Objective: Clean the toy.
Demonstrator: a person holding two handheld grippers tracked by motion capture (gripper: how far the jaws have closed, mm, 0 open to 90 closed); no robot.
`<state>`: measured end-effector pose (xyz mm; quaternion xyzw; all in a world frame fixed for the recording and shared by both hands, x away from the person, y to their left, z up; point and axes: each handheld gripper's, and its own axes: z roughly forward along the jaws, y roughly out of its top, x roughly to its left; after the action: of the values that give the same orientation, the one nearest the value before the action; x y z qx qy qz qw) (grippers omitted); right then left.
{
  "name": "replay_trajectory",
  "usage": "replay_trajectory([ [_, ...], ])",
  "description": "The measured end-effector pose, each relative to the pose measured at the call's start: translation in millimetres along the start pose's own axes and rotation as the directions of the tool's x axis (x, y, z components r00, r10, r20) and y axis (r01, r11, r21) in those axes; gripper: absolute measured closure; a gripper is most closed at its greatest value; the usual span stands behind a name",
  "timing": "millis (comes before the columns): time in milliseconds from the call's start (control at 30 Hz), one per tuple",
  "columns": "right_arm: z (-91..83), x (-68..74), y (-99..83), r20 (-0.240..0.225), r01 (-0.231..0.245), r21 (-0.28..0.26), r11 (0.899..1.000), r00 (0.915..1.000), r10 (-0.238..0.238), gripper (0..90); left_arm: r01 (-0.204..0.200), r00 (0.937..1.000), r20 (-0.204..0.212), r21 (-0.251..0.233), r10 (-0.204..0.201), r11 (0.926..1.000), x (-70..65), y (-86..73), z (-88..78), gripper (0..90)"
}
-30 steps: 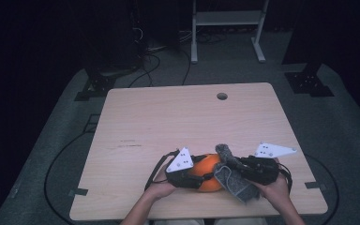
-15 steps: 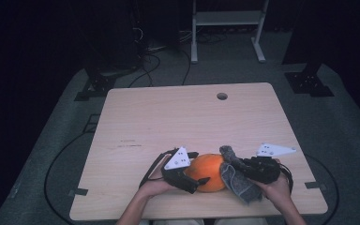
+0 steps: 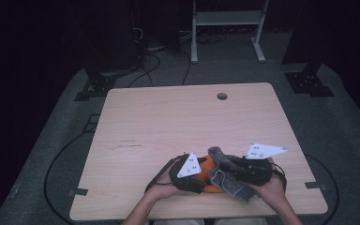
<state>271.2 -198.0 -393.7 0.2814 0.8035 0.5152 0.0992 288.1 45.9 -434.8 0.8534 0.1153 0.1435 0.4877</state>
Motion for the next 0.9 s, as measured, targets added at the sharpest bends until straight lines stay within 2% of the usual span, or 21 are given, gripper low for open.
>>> replay_trajectory([
  [67, 0.6, -7.0, -3.8, 0.0, -0.022, -0.003, 1.0, 0.9998, 0.022, 76.9, 0.02, 0.9998, 0.008, -0.008, -0.02, 0.9998, 2.6, -1.4, -1.0, 32.3],
  [167, -7.3, -24.5, -14.5, 0.04, -0.076, -0.01, 0.997, 0.9963, 0.076, 76.8, 0.034, 0.9994, 0.009, -0.014, -0.033, 0.9993, 4.1, -1.0, 0.6, 32.5],
  [233, -13.3, -34.0, -22.5, 0.079, -0.109, -0.005, 0.994, 0.9909, 0.109, 76.8, 0.041, 0.9991, 0.009, -0.016, -0.041, 0.999, 4.4, -0.5, 1.5, 32.5],
  [333, -18.6, -38.6, -25.3, 0.109, -0.126, 0.005, 0.992, 0.9861, 0.125, 76.9, 0.043, 0.9991, 0.003, -0.012, -0.043, 0.999, 4.2, -0.2, 1.8, 32.5],
  [433, -18.8, -22.7, -12.0, 0.073, -0.074, -0.014, 0.997, 0.9945, 0.075, 76.9, 0.043, 0.9991, -0.001, -0.015, -0.043, 0.999, 3.4, 0.4, 3.2, 32.5],
  [500, -13.8, -5.5, -0.6, 0.028, -0.009, -0.021, 1.0, 0.9996, 0.01, 76.9, 0.044, 0.999, -0.006, -0.016, -0.044, 0.9989, 2.4, 1.3, 4.6, 32.5],
  [567, -8.3, 4.0, 5.3, 0.018, 0.032, -0.003, 0.999, 0.9993, -0.032, 76.9, 0.043, 0.999, -0.006, -0.013, -0.043, 0.999, 2.0, 1.3, 4.0, 32.5],
  [600, -5.8, 4.2, 5.5, 0.03, 0.042, 0.013, 0.999, 0.9986, -0.043, 76.9, 0.047, 0.9989, -0.002, -0.016, -0.047, 0.9988, 2.2, 0.7, 3.3, 32.5],
  [667, -3.9, -3.8, 0.7, 0.046, 0.018, 0.024, 1.0, 0.9987, -0.02, 76.8, 0.048, 0.9988, 0.003, -0.015, -0.048, 0.9987, 2.8, -0.2, 1.8, 32.5],
  [767, -11.0, -28.4, -14.7, 0.072, -0.081, 0.008, 0.997, 0.9941, 0.08, 76.8, 0.051, 0.9987, 0.01, -0.016, -0.051, 0.9986, 3.1, 0.2, 2.4, 32.3],
  [833, -16.0, -36.6, -22.1, 0.085, -0.122, 0.013, 0.992, 0.9891, 0.121, 76.7, 0.063, 0.9975, 0.033, -0.02, -0.062, 0.9978, 3.5, 1.9, 2.3, 30.4],
  [900, -17.6, -39.7, -26.2, 0.056, -0.148, 0.017, 0.989, 0.9876, 0.147, 76.5, 0.058, 0.9971, 0.051, -0.018, -0.057, 0.9982, 3.4, 5.2, 1.9, 22.4],
])
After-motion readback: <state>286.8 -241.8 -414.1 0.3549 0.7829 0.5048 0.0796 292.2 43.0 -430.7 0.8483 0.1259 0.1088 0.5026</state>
